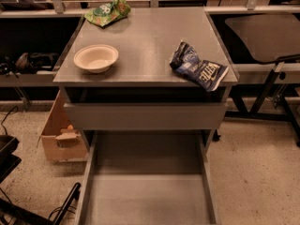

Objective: Place brown chip bag into middle drawer

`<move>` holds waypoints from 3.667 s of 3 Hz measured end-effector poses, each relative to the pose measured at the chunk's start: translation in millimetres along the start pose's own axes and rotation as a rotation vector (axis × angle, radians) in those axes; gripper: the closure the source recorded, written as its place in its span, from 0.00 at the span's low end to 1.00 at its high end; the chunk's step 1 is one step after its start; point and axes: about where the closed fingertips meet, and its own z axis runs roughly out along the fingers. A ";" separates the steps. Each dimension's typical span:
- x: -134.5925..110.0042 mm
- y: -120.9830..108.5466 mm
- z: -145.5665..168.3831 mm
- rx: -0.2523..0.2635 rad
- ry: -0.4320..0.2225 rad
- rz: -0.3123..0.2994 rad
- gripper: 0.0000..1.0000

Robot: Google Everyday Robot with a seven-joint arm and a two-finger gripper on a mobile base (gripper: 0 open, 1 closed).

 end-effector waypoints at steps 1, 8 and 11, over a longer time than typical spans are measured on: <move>23.1 105.1 15.0 -0.134 -0.041 0.043 1.00; -17.5 345.0 -69.4 -0.514 -0.212 0.186 1.00; 77.7 462.8 -124.3 -0.596 -0.091 0.459 1.00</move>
Offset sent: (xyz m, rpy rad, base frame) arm -0.0049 0.0880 -0.4517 0.1232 0.6328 0.4737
